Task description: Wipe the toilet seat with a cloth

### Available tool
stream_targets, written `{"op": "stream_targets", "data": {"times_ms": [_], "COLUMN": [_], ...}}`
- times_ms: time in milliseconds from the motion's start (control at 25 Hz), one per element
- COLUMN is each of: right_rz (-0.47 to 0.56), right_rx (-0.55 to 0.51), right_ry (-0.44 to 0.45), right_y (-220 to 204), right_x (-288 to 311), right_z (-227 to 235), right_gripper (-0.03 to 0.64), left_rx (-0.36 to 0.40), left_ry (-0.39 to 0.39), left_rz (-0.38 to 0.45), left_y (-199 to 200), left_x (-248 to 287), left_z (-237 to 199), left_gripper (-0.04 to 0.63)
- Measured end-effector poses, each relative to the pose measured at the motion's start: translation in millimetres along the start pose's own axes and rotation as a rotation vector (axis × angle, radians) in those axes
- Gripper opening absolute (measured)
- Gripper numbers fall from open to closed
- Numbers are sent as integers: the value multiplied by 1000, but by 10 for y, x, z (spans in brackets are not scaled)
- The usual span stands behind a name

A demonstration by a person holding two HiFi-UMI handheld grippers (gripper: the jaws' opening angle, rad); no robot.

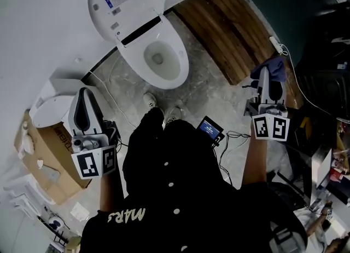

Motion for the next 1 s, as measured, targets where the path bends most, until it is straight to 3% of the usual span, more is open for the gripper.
{"op": "stream_targets", "data": {"times_ms": [440,800,1000], "right_rz": [-73,-146,-187], "right_rx": [-109,-137,-125], "right_ry": [61,134,206], "right_y": [-186,-503,-932], "right_x": [732,1339,1731], "right_z": [-97,-150,-317], "right_gripper": [86,86,86], "left_rx": [-19,-26,-12], "left_ry": [-27,-32,-56], "left_rz": [-7,-86,-142], "left_y": [-117,-364,-510], "left_x": [575,809,1014], "left_z": [-375,-542,-517], "left_gripper": [8,8,8]}}
Point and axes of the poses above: the fingertips, and each gripper's own axes: x forward along the fingers, z to its right, y out of its top, the point moved 9 cm from there along -x, backward along the fingers, and after that the axes turned 5 degrees about x, right-handed, at the moved point
